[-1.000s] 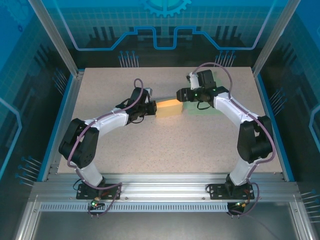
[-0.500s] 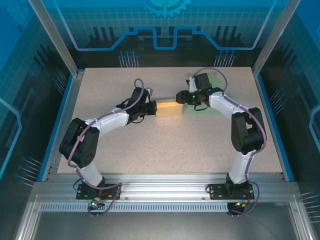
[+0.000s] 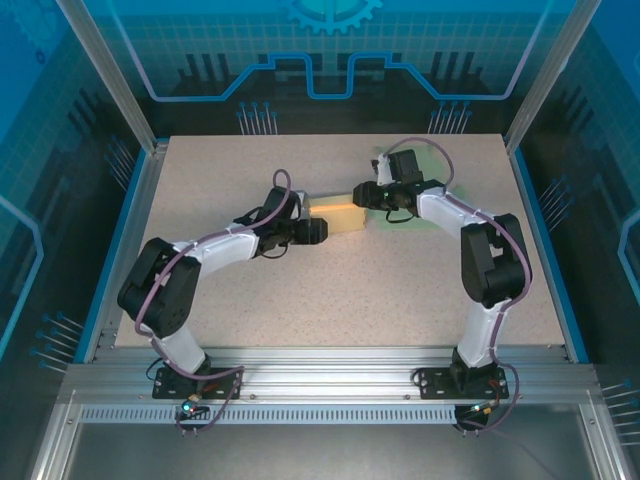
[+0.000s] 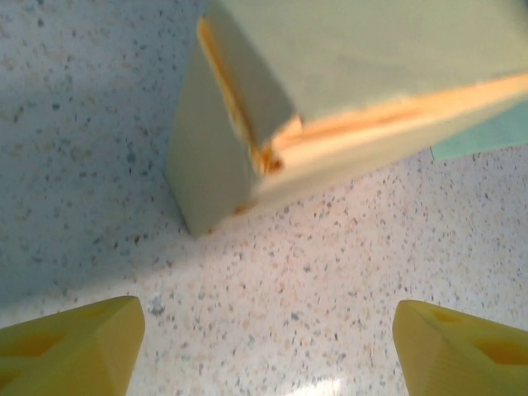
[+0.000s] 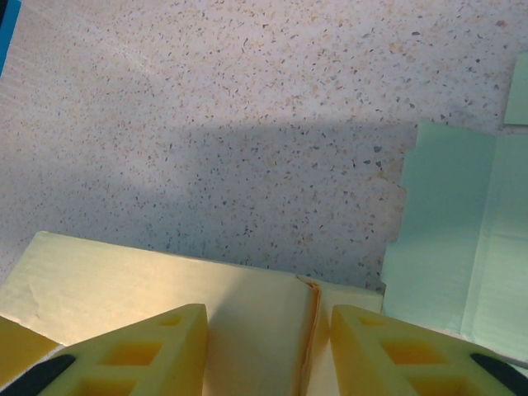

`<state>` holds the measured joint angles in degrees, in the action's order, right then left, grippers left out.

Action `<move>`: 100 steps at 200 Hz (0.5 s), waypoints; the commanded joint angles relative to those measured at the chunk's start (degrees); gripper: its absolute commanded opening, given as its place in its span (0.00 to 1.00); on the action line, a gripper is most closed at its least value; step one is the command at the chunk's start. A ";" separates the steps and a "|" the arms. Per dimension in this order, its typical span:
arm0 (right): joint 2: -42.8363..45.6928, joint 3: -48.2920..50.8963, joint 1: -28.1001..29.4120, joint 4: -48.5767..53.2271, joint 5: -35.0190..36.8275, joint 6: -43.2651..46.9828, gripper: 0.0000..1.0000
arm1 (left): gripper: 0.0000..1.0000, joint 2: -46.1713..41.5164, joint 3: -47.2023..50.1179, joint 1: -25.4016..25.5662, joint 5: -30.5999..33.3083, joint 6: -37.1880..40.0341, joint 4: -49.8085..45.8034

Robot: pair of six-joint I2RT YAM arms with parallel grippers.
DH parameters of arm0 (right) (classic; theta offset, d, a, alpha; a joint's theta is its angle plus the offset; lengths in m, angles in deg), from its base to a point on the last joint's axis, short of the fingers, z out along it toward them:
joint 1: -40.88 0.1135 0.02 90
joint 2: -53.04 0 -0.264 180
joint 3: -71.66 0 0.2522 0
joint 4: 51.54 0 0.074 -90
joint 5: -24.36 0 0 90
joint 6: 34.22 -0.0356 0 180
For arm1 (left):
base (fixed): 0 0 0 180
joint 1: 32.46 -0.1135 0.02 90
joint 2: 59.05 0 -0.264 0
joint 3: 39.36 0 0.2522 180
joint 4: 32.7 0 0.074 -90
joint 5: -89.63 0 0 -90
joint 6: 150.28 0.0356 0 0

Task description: Fold the paper box

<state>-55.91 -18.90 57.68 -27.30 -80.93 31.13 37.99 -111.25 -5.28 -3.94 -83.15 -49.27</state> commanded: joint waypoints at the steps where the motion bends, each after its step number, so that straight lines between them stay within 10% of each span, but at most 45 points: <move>1: -3.66 3.37 -0.94 3.82 2.47 -0.03 0.41 | 0.86 -6.49 1.14 0.10 -2.78 -1.28 1.10; 56: -2.71 7.06 -0.90 1.17 2.42 0.30 0.40 | 0.92 -5.52 -3.04 -2.12 -0.93 -6.34 5.64; 100: -1.69 8.74 -0.92 0.24 2.20 1.02 0.40 | 0.77 4.36 -6.39 -5.14 -3.51 -10.40 9.41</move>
<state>-55.28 -14.02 57.30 -36.00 -81.36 30.94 37.40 -116.23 -8.54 -4.77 -89.77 -42.85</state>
